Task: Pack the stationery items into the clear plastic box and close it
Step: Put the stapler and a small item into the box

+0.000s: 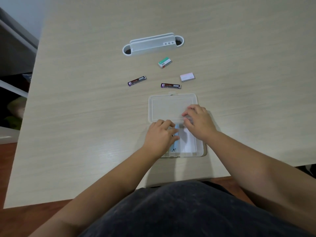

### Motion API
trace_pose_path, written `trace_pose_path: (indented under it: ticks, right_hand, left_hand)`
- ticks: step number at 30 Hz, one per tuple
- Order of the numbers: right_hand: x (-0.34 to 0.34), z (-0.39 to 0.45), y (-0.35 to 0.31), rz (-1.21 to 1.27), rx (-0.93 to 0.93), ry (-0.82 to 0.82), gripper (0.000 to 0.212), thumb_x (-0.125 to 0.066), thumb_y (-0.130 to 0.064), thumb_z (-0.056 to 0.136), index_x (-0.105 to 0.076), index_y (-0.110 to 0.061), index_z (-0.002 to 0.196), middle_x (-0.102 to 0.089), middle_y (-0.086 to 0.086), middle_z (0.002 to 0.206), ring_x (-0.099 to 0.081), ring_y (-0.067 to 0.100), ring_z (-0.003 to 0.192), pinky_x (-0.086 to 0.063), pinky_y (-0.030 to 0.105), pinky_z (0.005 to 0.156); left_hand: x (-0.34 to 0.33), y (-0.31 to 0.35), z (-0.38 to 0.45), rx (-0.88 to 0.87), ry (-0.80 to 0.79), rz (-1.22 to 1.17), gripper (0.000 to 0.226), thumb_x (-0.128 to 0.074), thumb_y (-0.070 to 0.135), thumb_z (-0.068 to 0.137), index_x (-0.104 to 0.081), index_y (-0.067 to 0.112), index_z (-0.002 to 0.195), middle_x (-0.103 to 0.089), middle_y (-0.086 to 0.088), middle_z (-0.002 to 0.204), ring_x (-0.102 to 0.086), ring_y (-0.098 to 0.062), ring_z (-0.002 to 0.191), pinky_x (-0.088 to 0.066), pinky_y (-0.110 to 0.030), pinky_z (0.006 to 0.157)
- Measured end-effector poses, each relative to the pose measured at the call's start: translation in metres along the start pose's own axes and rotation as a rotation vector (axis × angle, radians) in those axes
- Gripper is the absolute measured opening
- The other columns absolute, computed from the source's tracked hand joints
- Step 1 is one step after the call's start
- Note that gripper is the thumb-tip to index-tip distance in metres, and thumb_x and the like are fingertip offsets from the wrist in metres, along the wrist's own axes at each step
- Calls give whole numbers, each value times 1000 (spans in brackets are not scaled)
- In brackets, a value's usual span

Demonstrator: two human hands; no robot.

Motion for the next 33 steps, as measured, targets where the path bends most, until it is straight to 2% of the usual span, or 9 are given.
trace_pose_path:
  ticks: [4, 10, 14, 17, 20, 23, 25, 29, 33]
  right_hand:
    - [0, 0, 2, -5, -5, 19, 28, -51, -27, 83, -68, -17, 104, -55, 6, 123, -46, 29, 116, -36, 36, 98]
    - [-2, 0, 3, 8, -16, 17, 48, -35, -42, 73, -68, -19, 101, -55, 4, 123, -47, 27, 115, -35, 34, 96]
    - [-2, 1, 4, 12, -17, 12, 45, -37, -40, 74, -67, -19, 101, -55, 4, 123, -46, 26, 116, -32, 30, 94]
    - [-3, 1, 5, 48, -16, -5, 28, -51, -26, 82, -67, -17, 103, -52, 5, 126, -42, 26, 120, -26, 23, 94]
    - [-4, 8, 3, 87, 14, -65, 22, -56, -17, 86, -65, -16, 106, -48, 4, 129, -38, 23, 124, -23, 20, 96]
    - [-3, 19, -2, 72, 51, -130, 23, -56, -18, 86, -65, -17, 107, -47, 3, 130, -38, 21, 124, -22, 20, 98]
    - [-1, 24, -4, 68, 61, -138, 25, -55, -21, 83, -67, -16, 104, -50, 4, 127, -41, 23, 121, -22, 20, 97]
    - [3, 31, -4, 51, 20, -21, 17, -59, -17, 79, -70, -20, 92, -59, -1, 113, -50, 22, 113, -26, 28, 93]
    - [16, 51, -10, 69, -80, 162, 19, -58, -13, 80, -70, -22, 91, -63, -1, 105, -48, 23, 107, -25, 28, 82]
  left_hand:
    - [-2, 8, -5, -50, 20, 59, 31, -49, 38, 87, -77, 25, 91, -74, 9, 89, -66, -22, 83, -49, -31, 72]
    - [7, -3, -18, -53, 168, 106, 27, -54, 39, 89, -74, 30, 104, -73, 18, 109, -65, -24, 109, -38, -34, 92]
    - [6, -4, -20, -77, 133, 108, 32, -50, 42, 89, -74, 30, 106, -71, 19, 114, -62, -26, 114, -36, -38, 95]
    - [8, -8, -17, -70, 86, 99, 33, -48, 42, 88, -75, 32, 104, -72, 21, 112, -62, -25, 115, -34, -37, 95]
    - [6, -15, -14, -11, 56, 15, 32, -49, 44, 87, -74, 36, 105, -71, 23, 112, -62, -25, 114, -39, -38, 94]
    - [-3, -24, -13, 21, 23, -190, 33, -50, 45, 86, -72, 36, 109, -69, 20, 118, -61, -25, 111, -50, -40, 87]
    - [-3, -28, -10, 23, 42, -279, 31, -52, 44, 87, -72, 36, 110, -69, 19, 119, -60, -24, 113, -51, -41, 87]
    - [14, -42, 8, 81, 105, -368, 28, -52, 42, 88, -74, 34, 104, -71, 17, 115, -55, -21, 118, -42, -39, 94]
    - [30, -87, 49, 217, 175, -324, 32, -48, 42, 88, -74, 27, 99, -74, 9, 104, -60, -22, 103, -45, -40, 92]
Point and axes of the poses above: each hand's wrist, its own z-axis towards the middle knuckle, its own x-axis out of the back of the hand, y = z × x, the point moved 6 cm from there along z, towards the middle knuckle
